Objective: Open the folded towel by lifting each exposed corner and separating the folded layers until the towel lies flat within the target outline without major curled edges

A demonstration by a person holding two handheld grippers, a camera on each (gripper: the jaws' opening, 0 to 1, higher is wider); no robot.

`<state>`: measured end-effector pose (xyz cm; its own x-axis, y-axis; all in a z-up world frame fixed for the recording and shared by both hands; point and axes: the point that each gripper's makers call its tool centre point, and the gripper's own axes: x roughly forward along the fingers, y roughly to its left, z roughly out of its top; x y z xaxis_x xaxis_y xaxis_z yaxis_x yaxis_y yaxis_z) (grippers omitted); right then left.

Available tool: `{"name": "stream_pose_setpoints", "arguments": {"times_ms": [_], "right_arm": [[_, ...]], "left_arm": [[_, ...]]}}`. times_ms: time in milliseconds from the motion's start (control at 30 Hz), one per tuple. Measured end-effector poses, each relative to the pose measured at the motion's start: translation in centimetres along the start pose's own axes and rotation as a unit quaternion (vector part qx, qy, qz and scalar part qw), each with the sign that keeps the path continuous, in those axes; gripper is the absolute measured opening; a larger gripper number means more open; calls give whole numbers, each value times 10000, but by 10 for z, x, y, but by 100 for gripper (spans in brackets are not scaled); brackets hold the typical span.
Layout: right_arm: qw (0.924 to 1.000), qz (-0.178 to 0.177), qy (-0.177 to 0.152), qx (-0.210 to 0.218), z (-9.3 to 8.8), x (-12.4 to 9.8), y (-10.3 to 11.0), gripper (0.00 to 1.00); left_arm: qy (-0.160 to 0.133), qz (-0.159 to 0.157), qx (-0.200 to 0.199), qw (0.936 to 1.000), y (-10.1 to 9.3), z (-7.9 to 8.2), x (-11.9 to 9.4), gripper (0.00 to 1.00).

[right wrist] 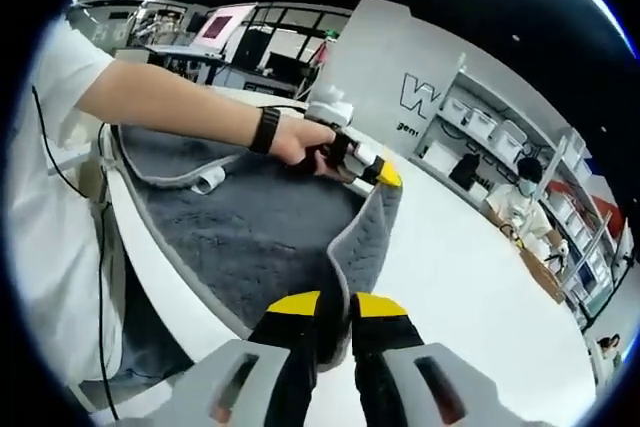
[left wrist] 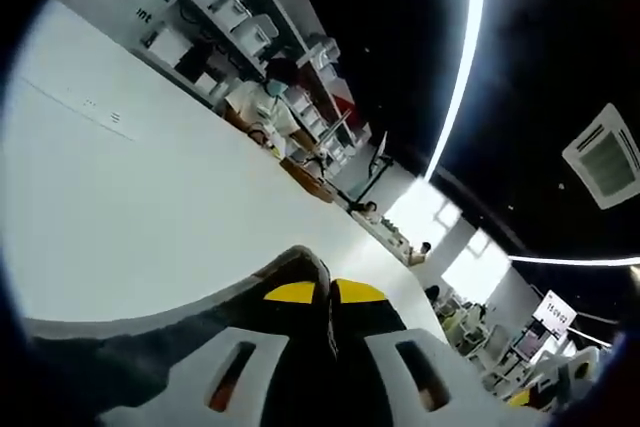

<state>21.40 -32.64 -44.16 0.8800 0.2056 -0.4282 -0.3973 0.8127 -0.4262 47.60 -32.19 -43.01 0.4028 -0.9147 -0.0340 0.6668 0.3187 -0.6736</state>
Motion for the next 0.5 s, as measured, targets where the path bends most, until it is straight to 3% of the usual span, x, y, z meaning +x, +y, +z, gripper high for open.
{"name": "stream_pose_setpoints", "arguments": {"times_ms": [100,300,400,500], "right_arm": [[10000,52,13,-18,2,7,4,15],[10000,-86,-5,-20,4,11,-1,14],[9998,-171,-50,-17,5,14,-4,0],[9997,-223,-46,-19,4,13,-7,0]], "left_arm": [[8,-9,8,10000,0,-1,0,3],[12,-9,-42,10000,6,0,1,3],[-25,-53,-41,10000,5,1,2,3],[-41,-68,-26,10000,4,4,4,3]]}}
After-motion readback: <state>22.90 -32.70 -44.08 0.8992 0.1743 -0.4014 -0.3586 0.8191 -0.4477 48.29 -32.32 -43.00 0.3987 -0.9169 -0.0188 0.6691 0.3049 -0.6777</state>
